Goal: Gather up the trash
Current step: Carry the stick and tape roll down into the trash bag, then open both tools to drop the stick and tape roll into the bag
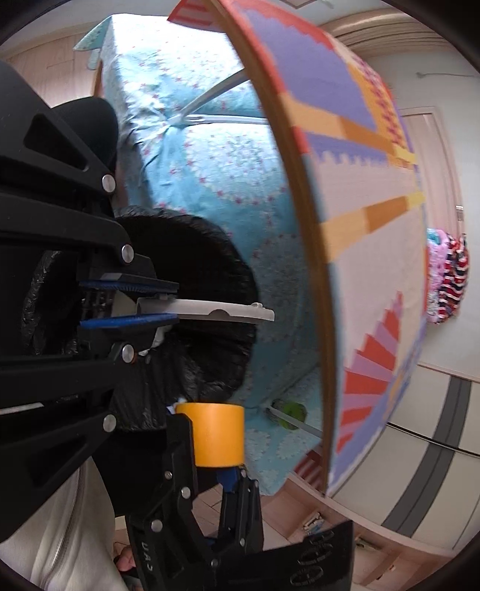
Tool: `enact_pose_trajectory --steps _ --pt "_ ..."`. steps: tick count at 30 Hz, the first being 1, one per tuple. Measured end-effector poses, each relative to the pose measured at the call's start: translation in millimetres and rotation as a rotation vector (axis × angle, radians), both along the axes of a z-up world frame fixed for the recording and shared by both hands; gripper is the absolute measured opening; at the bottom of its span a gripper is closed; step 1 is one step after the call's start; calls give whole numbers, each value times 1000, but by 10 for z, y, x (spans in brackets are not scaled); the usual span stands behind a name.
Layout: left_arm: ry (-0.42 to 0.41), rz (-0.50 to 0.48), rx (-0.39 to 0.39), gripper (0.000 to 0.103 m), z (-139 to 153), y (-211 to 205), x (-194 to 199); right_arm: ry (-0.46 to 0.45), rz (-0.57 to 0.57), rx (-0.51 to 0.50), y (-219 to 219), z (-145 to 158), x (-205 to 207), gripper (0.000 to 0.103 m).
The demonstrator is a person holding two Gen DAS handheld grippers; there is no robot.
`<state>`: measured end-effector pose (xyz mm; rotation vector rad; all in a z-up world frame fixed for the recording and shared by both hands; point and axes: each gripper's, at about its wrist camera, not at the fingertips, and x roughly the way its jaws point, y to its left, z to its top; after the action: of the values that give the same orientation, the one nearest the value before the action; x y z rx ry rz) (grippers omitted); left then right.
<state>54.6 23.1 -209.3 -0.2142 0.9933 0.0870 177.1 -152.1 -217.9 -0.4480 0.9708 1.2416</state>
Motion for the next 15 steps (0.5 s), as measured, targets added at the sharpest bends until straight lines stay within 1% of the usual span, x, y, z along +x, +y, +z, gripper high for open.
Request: enact_pose_trajectory --steps 2,6,9,15 --pt "21 -5 -18 11 -116 -13 27 3 -5 -29 26 -102 12 47" --pt "83 20 -55 11 -362 18 77 10 -12 -98 156 -339 74 47" --pt "112 27 -76 11 -467 24 89 32 -19 -134 223 -505 72 47" --pt "150 41 -86 11 -593 -2 129 35 0 -181 332 -689 34 47"
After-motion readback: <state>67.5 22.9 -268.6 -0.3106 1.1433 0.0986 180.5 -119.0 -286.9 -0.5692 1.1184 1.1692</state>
